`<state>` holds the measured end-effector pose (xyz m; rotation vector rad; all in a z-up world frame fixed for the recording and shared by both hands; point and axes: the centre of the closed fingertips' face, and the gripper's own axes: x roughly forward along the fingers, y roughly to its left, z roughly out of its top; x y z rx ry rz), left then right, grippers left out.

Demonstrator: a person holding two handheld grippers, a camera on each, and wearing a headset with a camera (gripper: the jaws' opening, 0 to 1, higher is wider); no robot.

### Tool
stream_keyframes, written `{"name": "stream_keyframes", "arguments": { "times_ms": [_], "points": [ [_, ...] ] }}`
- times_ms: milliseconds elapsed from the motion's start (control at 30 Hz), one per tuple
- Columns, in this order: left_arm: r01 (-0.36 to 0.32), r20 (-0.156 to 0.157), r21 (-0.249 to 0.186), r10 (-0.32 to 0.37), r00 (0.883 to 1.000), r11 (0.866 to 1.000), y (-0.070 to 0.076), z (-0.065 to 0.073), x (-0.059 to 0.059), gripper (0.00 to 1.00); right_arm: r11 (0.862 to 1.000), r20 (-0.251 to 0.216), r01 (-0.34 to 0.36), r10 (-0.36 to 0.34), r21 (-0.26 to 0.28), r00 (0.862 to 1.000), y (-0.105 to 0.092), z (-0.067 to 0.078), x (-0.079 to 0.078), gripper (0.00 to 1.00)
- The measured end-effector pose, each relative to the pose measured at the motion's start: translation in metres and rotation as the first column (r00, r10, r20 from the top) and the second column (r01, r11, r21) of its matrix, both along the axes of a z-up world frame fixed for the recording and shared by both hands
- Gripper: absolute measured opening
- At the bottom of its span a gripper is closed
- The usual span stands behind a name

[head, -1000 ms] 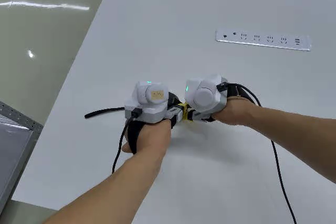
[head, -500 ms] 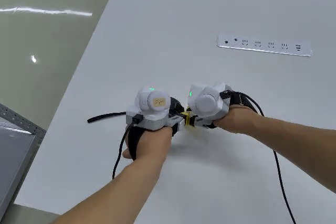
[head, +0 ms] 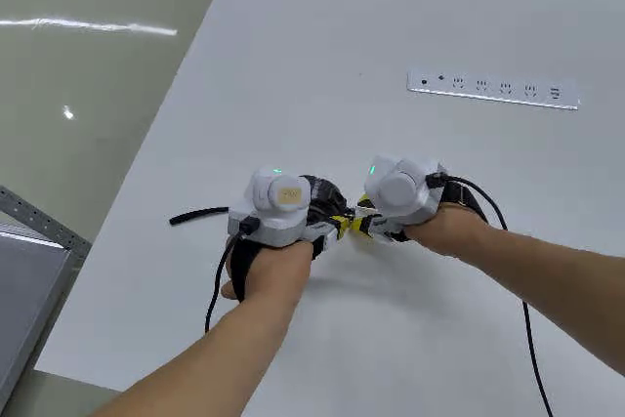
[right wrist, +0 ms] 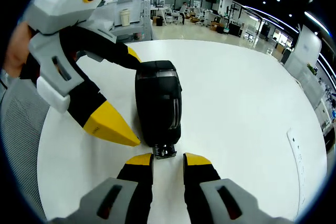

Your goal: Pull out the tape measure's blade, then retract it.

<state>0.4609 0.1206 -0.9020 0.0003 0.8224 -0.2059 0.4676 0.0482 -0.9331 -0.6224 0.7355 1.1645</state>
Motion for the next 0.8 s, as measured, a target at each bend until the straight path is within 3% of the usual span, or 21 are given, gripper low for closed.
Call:
{"name": "stream_keyframes", "arguments": {
  "times_ms": [200, 433, 700, 800],
  "points": [
    [0.003, 0.015, 0.006, -0.003, 1.000, 1.000, 0.007, 0.005, -0.004, 0.77, 0.998, 0.002, 0.061, -0.061, 0.021, 0.998, -0.002, 0.009, -0.005, 0.24],
    [0.031, 0.016, 0.011, -0.032, 0.999, 0.999, 0.006, 0.009, -0.012, 0.78, 0.988, -0.005, 0.143, -0.143, 0.052, 0.990, -0.008, 0.023, -0.009, 0.26],
    [0.059, 0.026, 0.017, -0.060, 0.998, 0.998, 0.008, 0.014, -0.018, 0.80, 0.965, -0.016, 0.247, -0.246, 0.087, 0.969, -0.017, 0.041, -0.017, 0.31],
    [0.062, 0.030, 0.014, -0.063, 0.998, 0.998, 0.008, 0.016, -0.021, 0.81, 0.950, -0.016, 0.294, -0.294, 0.102, 0.956, -0.022, 0.049, -0.020, 0.33]
  ]
}}
